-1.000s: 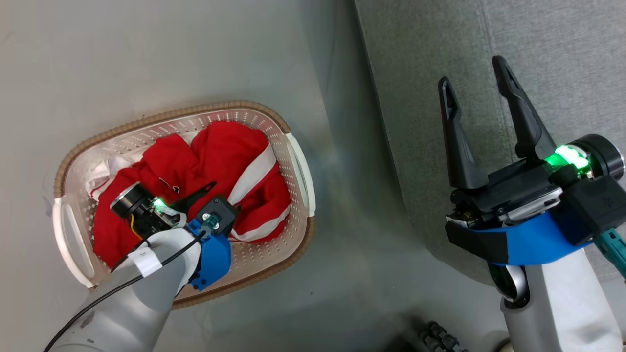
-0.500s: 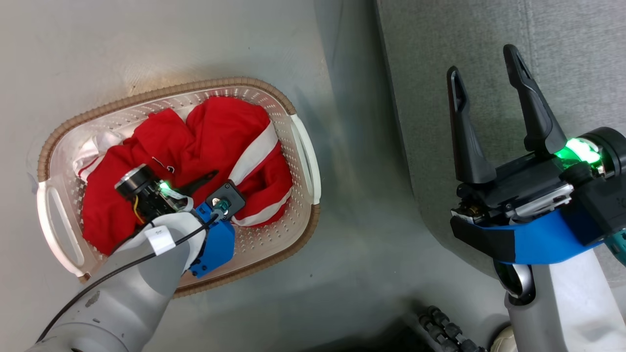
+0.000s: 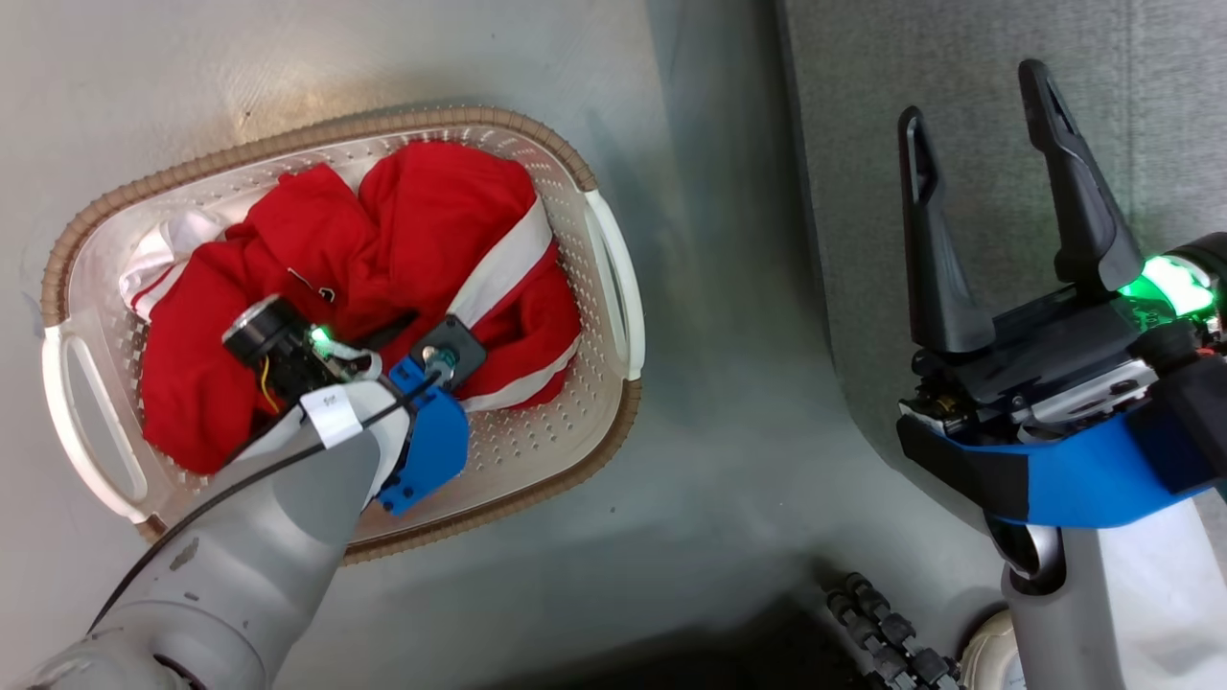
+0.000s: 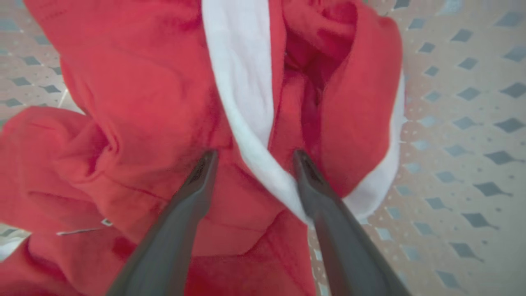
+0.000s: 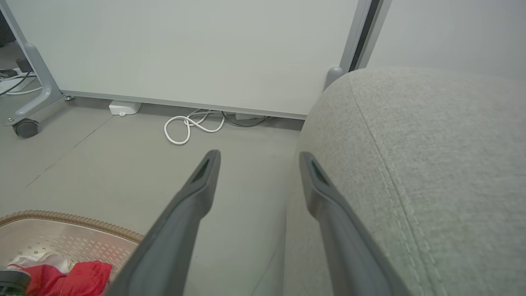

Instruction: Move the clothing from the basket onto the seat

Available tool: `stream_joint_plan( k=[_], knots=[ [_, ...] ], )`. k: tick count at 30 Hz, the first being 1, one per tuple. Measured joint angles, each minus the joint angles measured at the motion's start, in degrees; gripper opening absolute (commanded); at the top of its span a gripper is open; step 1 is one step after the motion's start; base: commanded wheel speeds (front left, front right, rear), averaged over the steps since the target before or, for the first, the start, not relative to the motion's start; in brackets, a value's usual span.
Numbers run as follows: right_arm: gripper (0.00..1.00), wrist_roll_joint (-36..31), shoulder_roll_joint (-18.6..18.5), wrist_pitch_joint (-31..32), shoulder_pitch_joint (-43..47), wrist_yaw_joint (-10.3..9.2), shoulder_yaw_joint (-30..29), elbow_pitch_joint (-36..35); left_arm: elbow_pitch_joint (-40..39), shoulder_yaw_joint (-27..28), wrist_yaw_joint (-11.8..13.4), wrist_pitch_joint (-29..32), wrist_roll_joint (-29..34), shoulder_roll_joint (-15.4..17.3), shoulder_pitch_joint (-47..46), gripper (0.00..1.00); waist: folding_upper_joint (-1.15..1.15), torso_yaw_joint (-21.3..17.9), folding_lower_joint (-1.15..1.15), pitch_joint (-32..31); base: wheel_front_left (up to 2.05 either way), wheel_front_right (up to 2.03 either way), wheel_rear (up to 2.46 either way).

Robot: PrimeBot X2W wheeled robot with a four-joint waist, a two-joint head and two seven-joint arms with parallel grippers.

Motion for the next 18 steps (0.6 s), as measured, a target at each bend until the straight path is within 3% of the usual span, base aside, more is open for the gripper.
stream_joint_plan(
  k=[13,14,15,16,18],
  knots=[
    [1.00,-1.0,0.0,0.0,0.3,0.00,-0.2,-1.5,0.0,-2.4,0.0,-0.1,-3.2,-0.9,-2.4,1.00,0.00,0.8,0.00,2.4,0.00,0.00,0.00],
    [1.00,-1.0,0.0,0.0,0.3,0.00,-0.2,-1.6,0.0,-2.6,0.0,0.0,-3.4,-1.2,-2.4,0.40,0.00,0.9,0.00,2.4,0.00,0.00,0.00],
    [1.00,-1.0,0.0,0.0,0.3,0.00,-0.2,-1.7,-0.1,-2.9,0.0,0.0,-3.2,-1.3,-2.4,0.40,0.00,1.0,0.00,2.5,0.00,0.00,0.00],
    [1.00,-1.2,0.0,0.0,0.3,0.00,-0.2,-1.7,-0.2,-3.2,0.0,-0.6,-3.0,-1.4,-2.4,0.00,0.00,1.0,0.00,2.5,0.00,0.00,0.00],
    [1.00,-1.3,0.0,0.0,0.3,0.00,-0.2,-1.7,-0.3,-3.6,0.0,-1.0,-2.5,-1.5,-2.6,0.00,0.00,1.1,0.00,2.5,0.00,0.00,0.00]
  ],
)
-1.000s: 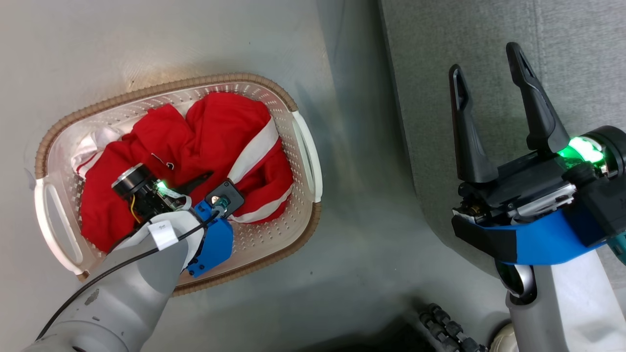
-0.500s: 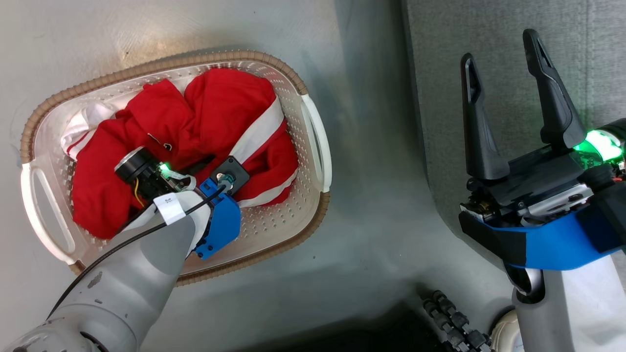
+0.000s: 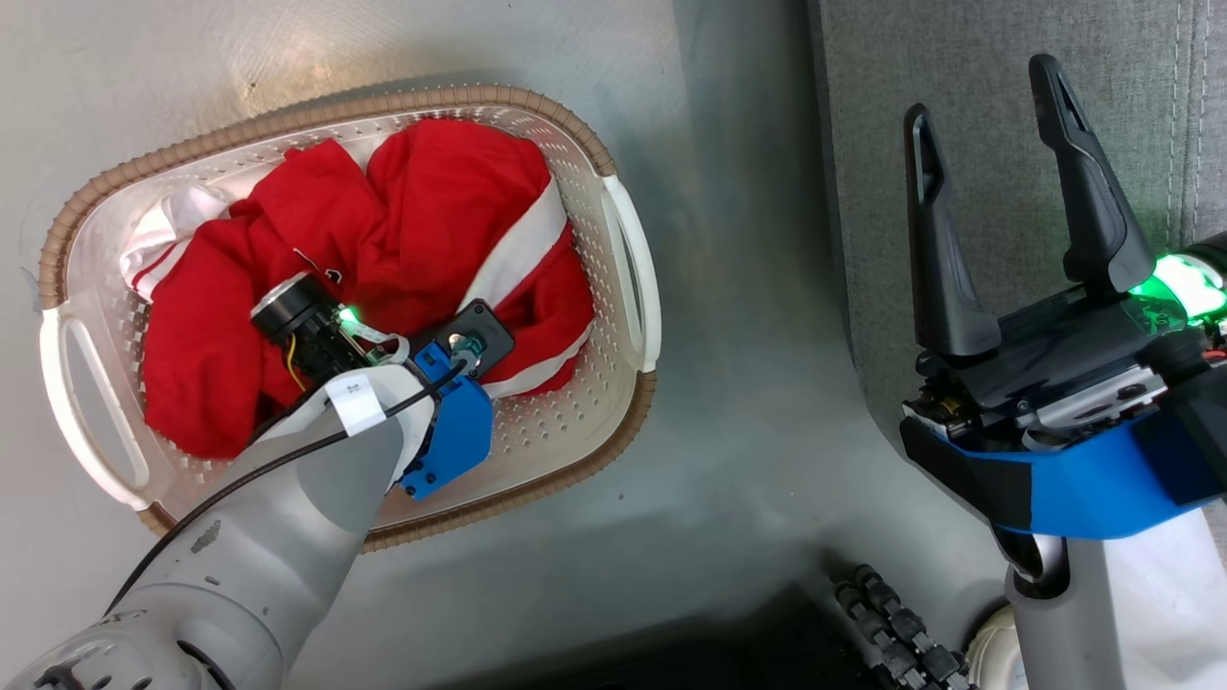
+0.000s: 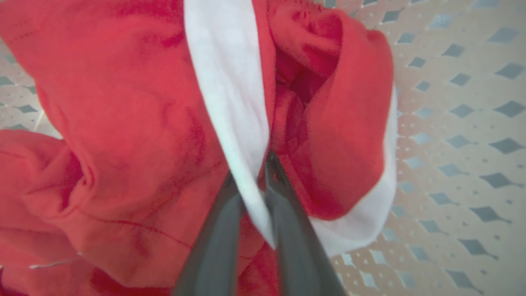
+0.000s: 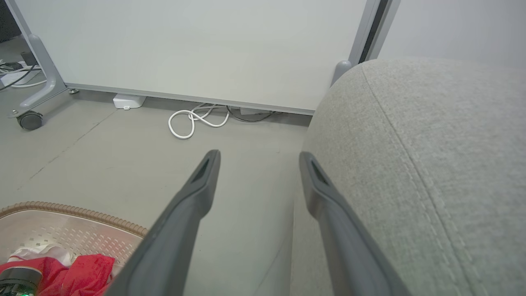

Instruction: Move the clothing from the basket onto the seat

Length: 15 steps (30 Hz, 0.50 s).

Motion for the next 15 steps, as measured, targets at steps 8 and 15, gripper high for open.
stream_joint_plan(
  k=[8,15],
  knots=[
    [1.00,-0.1,0.0,0.0,0.0,0.00,0.0,0.3,-0.1,-0.5,0.0,-0.9,-0.3,-0.8,0.1,0.00,0.00,0.4,0.00,-1.8,0.00,0.00,0.00],
    [1.00,-0.1,0.0,0.0,-0.2,0.00,0.0,1.4,-1.1,-0.5,0.0,-4.6,-4.4,-2.1,1.3,0.00,0.00,2.1,-0.01,-5.8,0.00,0.00,0.00]
  ],
)
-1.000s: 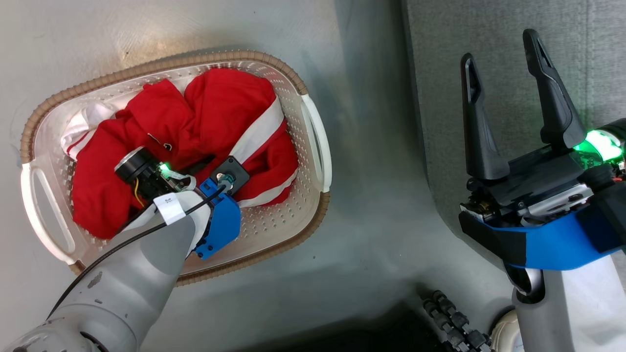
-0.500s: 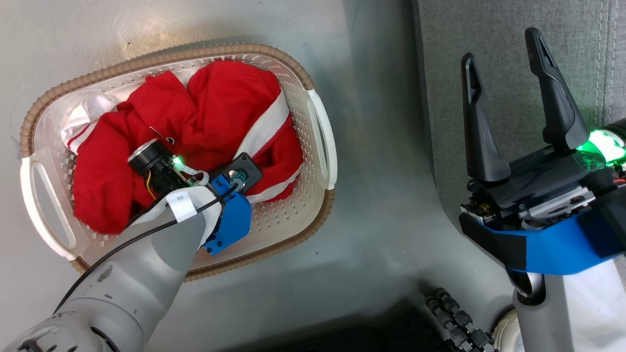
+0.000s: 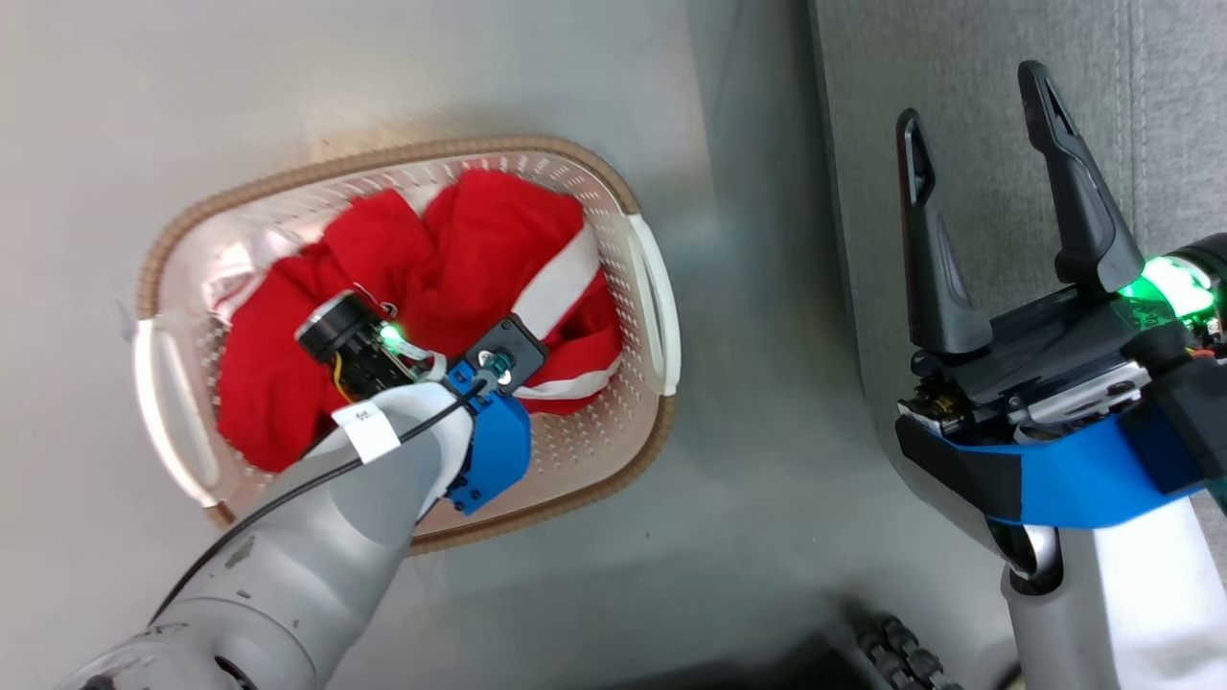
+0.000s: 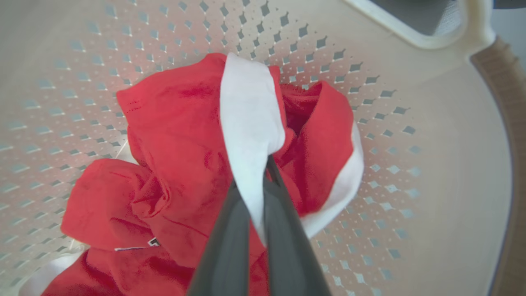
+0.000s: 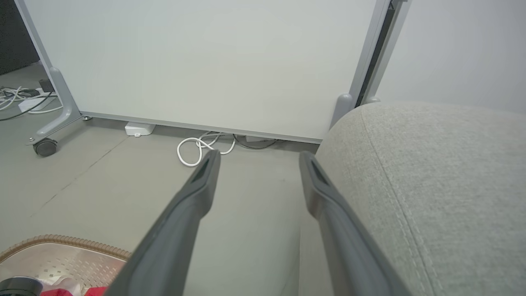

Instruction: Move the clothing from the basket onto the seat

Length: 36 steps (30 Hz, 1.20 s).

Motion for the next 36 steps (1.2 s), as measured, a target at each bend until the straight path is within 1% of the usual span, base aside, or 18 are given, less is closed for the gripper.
stream_joint_plan(
  k=[8,14,19,28,36],
  knots=[
    [1.00,-0.6,0.0,0.0,-0.1,0.00,0.0,2.5,-1.8,0.1,0.0,-3.1,-3.8,-1.4,2.3,0.00,0.00,2.9,0.00,-6.3,0.00,0.00,0.00],
    [1.00,-0.8,0.0,0.0,0.5,0.00,-0.4,4.6,-4.5,1.0,0.0,-3.7,-6.2,-1.7,4.4,0.00,0.00,4.7,0.00,-11.5,0.00,0.00,0.00],
    [1.00,-0.8,0.0,0.0,1.7,0.00,-0.7,6.0,-10.0,4.3,0.0,-3.7,-5.9,-0.7,6.3,0.00,0.00,6.0,-0.01,-15.8,0.00,0.00,0.00],
    [1.00,-1.3,0.0,0.0,5.2,0.00,-2.1,8.1,-19.2,12.4,1.2,-3.7,-2.0,0.7,12.2,0.00,0.00,9.3,-0.01,-24.0,0.00,0.00,0.00],
    [1.00,-1.1,0.0,0.0,7.5,0.00,-2.1,10.1,-28.4,22.3,1.9,-3.8,1.8,1.2,16.8,0.00,0.00,11.3,-0.01,-30.3,0.00,0.00,0.00]
  ],
)
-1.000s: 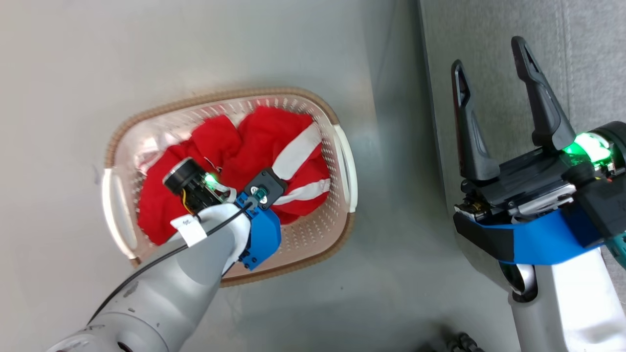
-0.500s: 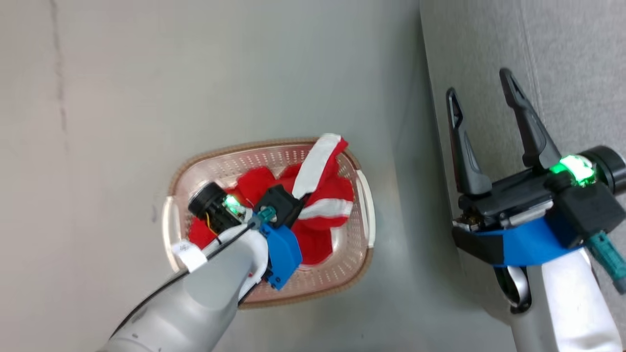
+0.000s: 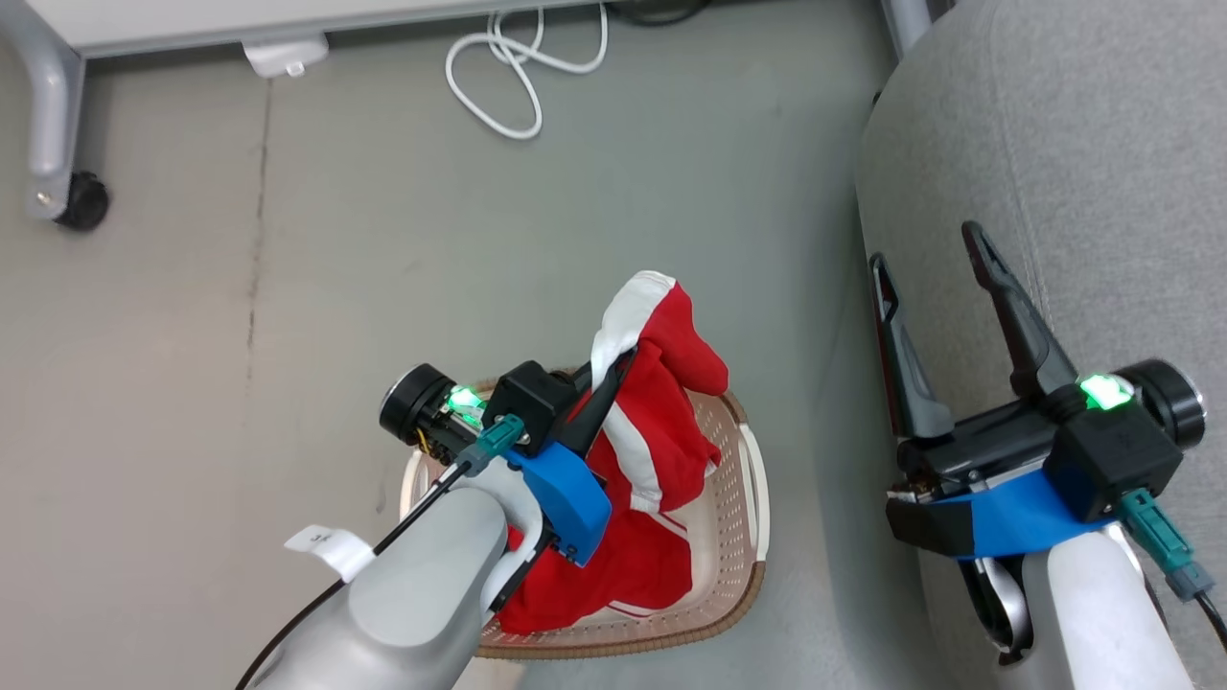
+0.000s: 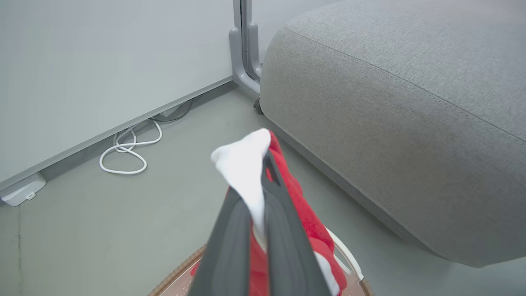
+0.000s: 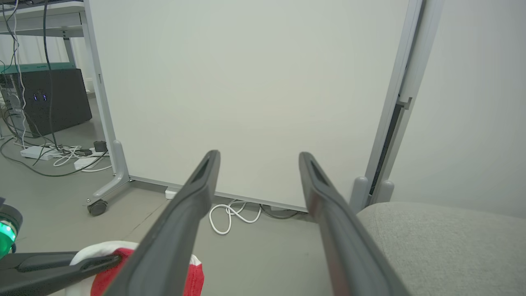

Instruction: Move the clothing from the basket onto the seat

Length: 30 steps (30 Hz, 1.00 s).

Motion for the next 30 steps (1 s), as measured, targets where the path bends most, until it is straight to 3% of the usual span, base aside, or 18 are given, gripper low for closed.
stream_joint_plan(
  k=[14,30],
  knots=[
    [1.00,1.5,0.0,0.0,4.3,0.00,0.5,2.0,-12.9,12.4,-0.4,0.0,8.0,0.2,4.7,0.00,0.00,-0.1,0.00,-9.6,0.00,0.00,0.00],
    [1.00,3.2,0.0,0.0,7.4,0.00,0.7,2.8,-22.6,15.2,-1.4,0.0,11.2,-1.8,2.5,0.00,0.00,-0.1,0.00,-16.0,0.00,0.00,0.00]
  ],
)
